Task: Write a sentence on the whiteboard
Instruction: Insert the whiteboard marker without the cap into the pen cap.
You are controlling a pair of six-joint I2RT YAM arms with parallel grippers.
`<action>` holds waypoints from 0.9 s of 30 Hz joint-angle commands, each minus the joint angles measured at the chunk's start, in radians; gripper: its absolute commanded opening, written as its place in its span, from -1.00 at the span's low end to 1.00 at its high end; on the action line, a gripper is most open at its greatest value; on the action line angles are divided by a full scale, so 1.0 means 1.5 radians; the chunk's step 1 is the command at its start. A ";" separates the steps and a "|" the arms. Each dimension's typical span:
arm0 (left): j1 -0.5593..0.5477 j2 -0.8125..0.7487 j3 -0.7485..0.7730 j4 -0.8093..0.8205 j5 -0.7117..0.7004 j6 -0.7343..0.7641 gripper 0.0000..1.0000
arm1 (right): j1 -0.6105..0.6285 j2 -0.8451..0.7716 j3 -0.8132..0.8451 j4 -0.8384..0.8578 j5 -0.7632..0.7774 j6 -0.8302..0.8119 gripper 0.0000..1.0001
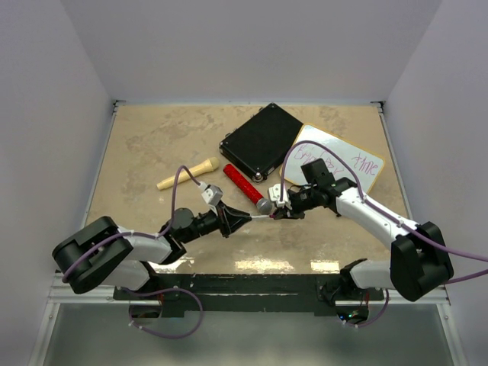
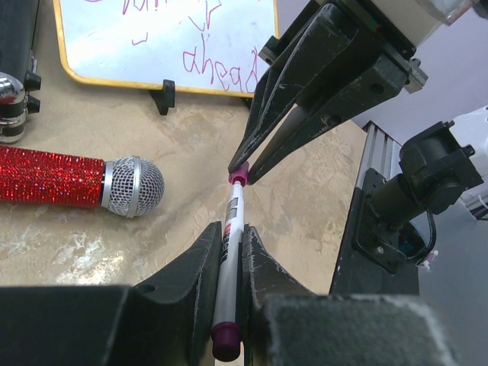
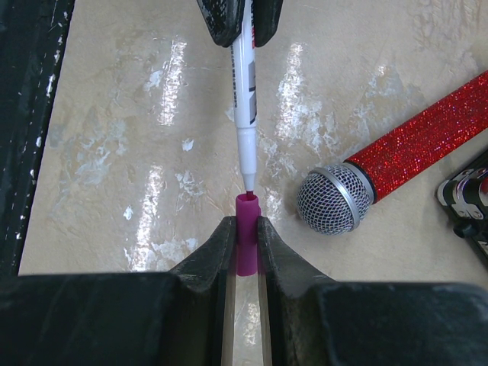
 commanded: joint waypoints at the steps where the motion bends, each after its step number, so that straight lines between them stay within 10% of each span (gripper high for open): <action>1: -0.002 0.017 0.023 0.051 0.015 0.016 -1.00 | 0.005 0.005 0.030 0.013 -0.021 0.008 -0.98; 27: -0.051 0.241 0.143 0.210 0.000 0.000 -1.00 | 0.021 0.005 0.041 0.027 -0.048 0.028 -0.98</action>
